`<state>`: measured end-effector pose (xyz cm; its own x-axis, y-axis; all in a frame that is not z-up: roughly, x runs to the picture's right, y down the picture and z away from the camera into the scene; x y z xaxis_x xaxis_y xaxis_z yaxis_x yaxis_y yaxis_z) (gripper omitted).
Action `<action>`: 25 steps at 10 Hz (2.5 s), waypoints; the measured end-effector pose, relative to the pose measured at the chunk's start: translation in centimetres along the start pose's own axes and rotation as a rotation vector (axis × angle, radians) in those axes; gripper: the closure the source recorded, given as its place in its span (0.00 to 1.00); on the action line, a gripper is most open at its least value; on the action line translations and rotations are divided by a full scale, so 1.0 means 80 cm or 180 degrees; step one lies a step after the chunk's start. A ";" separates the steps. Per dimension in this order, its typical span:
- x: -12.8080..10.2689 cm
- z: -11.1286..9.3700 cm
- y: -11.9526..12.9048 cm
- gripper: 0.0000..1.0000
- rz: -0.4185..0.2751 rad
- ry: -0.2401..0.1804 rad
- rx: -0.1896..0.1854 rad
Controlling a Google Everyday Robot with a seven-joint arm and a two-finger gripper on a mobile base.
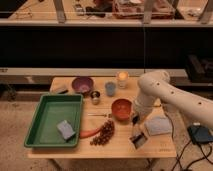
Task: Place brush in table surface
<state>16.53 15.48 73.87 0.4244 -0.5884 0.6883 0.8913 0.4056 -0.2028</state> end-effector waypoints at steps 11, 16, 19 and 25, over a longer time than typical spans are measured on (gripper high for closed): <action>0.034 0.081 0.021 1.00 0.0436 -0.0250 -0.0038; 0.030 0.110 0.000 1.00 0.0339 -0.0378 -0.0197; 0.025 0.128 -0.010 0.91 0.0280 -0.0456 -0.0258; 0.023 0.140 -0.009 0.69 0.0257 -0.0483 -0.0252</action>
<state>14.85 21.96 83.06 0.4715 -0.4415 0.7634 0.8676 0.3873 -0.3118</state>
